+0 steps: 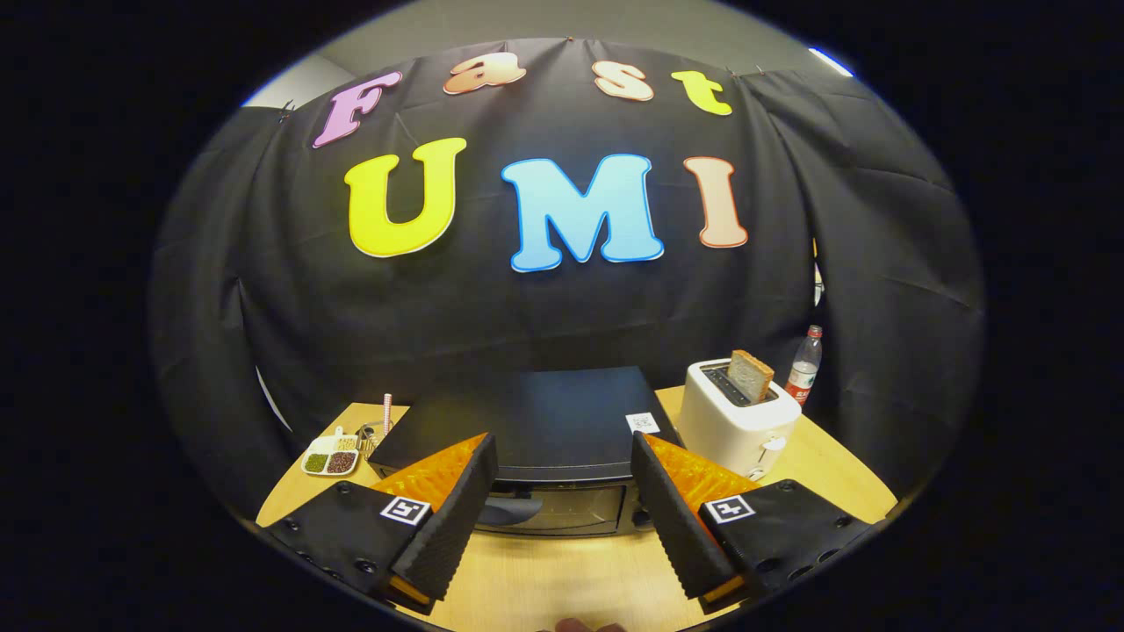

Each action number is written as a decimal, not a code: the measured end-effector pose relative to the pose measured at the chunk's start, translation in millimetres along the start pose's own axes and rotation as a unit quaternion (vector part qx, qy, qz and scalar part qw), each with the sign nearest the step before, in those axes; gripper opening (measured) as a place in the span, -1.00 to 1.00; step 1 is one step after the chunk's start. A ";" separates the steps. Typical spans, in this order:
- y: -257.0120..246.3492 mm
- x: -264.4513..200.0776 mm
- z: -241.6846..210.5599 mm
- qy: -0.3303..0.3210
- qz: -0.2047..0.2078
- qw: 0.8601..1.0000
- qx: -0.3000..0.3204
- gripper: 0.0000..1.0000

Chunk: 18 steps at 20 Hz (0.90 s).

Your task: Open the toaster oven, put the food inside, and close the toaster oven door.

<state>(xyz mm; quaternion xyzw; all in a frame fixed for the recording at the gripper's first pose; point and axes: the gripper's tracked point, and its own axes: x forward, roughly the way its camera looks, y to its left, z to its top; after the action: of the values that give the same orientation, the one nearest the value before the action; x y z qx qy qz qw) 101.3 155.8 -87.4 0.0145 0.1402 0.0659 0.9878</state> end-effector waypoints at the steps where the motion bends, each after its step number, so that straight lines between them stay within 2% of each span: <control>1: 7.9 6.2 -5.0 0.009 0.006 1.000 -0.001 0.95; 4: 25.5 23.0 -23.0 0.034 0.020 0.999 -0.009 0.95; 13: 45.4 57.4 -70.5 0.080 0.009 0.996 -0.049 0.95; 16: 48.5 56.3 -67.6 0.063 0.006 0.996 -0.063 0.93; 18: 47.2 55.3 -72.9 0.074 0.006 0.996 -0.047 0.93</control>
<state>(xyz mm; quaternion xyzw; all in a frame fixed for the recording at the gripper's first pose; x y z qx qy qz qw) 127.6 210.7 -170.5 -0.0363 0.2098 0.0793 0.9738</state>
